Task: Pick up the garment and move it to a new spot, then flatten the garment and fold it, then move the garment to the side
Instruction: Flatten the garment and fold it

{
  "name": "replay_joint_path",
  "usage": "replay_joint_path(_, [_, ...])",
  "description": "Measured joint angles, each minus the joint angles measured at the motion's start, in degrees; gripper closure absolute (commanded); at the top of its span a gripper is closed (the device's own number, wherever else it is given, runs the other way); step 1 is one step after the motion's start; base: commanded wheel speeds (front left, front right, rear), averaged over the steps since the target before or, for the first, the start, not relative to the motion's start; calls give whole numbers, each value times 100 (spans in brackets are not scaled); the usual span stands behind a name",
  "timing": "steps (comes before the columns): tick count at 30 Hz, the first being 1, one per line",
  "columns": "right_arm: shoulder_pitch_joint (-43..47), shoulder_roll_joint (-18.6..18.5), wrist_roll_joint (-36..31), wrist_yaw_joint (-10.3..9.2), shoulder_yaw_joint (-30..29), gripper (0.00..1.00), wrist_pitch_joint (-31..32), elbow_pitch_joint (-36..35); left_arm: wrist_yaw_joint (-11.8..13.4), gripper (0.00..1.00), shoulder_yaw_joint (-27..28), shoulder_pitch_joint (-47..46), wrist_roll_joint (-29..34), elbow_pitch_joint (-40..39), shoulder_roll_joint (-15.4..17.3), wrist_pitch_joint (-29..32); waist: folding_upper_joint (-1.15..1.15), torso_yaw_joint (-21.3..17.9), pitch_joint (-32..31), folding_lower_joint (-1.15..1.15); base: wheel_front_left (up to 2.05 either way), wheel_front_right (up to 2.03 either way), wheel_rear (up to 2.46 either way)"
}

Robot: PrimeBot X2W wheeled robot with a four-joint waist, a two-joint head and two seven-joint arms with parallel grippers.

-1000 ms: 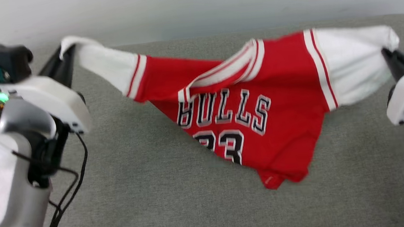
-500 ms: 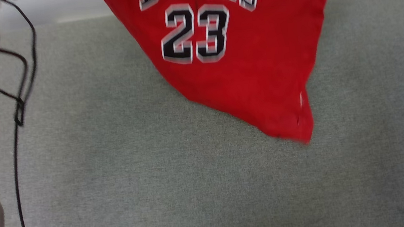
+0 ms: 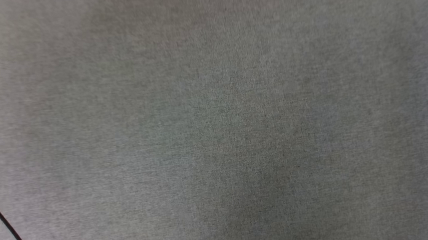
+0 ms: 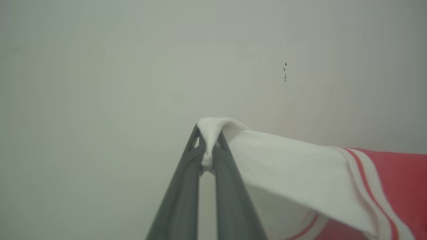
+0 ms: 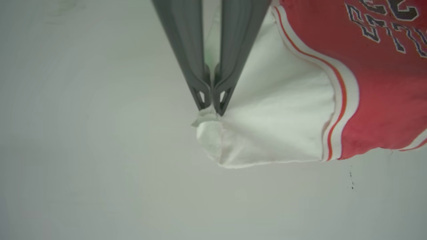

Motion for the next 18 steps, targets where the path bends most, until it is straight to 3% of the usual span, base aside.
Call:
replay_joint_path(11, [-417,81,-25,0,319,100,-325,854,-256,100,-92,-142,-149,889,-68,-234,0,-53,798,0,0,0,0])
replay_joint_path(18, [173,-9,385,0,705,100,-527,1362,-415,100,-146,478,-465,1371,-138,-476,0,40,773,0,0,0,0])
